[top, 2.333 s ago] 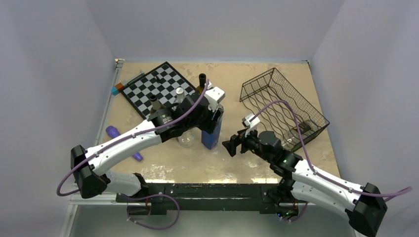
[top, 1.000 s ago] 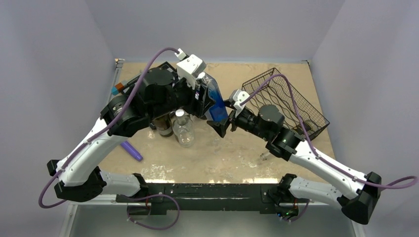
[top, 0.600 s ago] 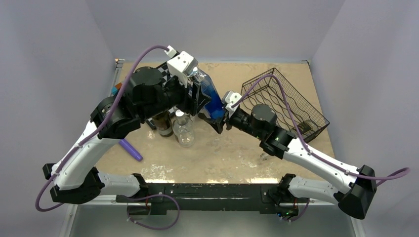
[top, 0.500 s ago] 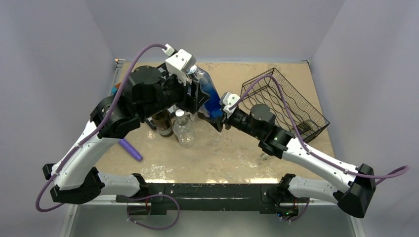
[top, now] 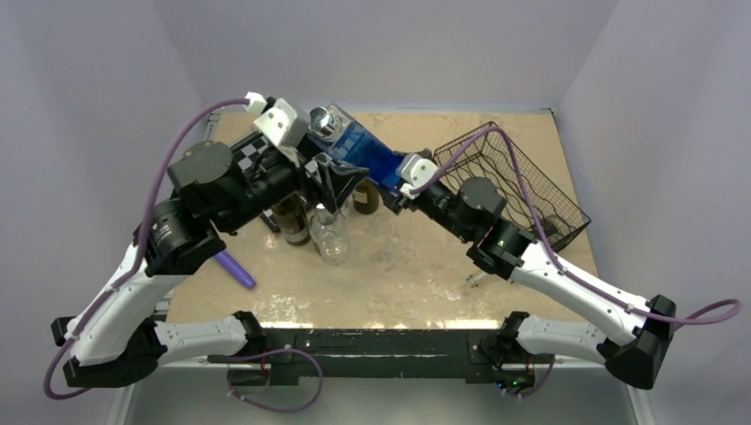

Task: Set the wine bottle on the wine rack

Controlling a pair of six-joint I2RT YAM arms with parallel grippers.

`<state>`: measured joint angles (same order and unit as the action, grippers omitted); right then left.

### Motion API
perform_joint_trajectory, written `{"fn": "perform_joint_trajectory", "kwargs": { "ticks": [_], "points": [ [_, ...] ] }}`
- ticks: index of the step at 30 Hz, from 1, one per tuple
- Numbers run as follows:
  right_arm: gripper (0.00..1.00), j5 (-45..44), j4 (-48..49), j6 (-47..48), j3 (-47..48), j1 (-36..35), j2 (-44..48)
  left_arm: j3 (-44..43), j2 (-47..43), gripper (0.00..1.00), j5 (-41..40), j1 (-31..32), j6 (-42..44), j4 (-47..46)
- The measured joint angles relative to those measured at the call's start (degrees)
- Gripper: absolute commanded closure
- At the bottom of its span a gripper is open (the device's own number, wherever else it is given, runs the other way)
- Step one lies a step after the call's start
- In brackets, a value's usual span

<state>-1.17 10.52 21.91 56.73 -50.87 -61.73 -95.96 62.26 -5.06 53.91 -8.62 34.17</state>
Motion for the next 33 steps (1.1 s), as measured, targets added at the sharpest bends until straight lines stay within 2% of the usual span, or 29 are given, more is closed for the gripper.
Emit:
{"fn": "perform_joint_trajectory", "kwargs": {
  "ticks": [1, 2, 10, 14, 20, 27, 33],
  "points": [
    [1.00, -0.48, 0.28, 1.01, 0.31, 0.09, 0.13, 0.59, -0.98, 0.01, 0.63, 0.07, 0.48, -1.09],
    [1.00, -1.07, 0.66, 2.19, 0.59, 0.24, 0.35, 1.11, -1.97, 0.01, 1.27, 0.22, 0.87, -2.05],
    [1.00, -7.89, 1.16, 12.57, 5.31, 1.46, 1.16, 2.69, -6.91, 0.01, 4.07, 0.63, 4.33, -7.13],
    [1.00, -12.11, 2.64, 19.21, 5.60, 1.81, 1.16, 2.86, -8.68, 0.01, 4.46, 0.61, 5.49, -6.73],
    [1.00, -14.86, 9.53, 31.89, 2.34, 2.08, 1.42, -4.55, -8.79, 0.01, 5.97, 0.61, 6.97, -5.05],
    [1.00, -15.93, 17.90, 46.42, -1.05, 2.08, 1.33, -8.48, -9.40, 0.01, 4.20, 0.61, 9.27, -9.09],
    [1.00, -15.32, 20.22, 52.94, -2.97, 2.08, 2.12, -15.10, -2.10, 0.01, 0.17, 0.61, 9.79, -5.16]
  ]
}}
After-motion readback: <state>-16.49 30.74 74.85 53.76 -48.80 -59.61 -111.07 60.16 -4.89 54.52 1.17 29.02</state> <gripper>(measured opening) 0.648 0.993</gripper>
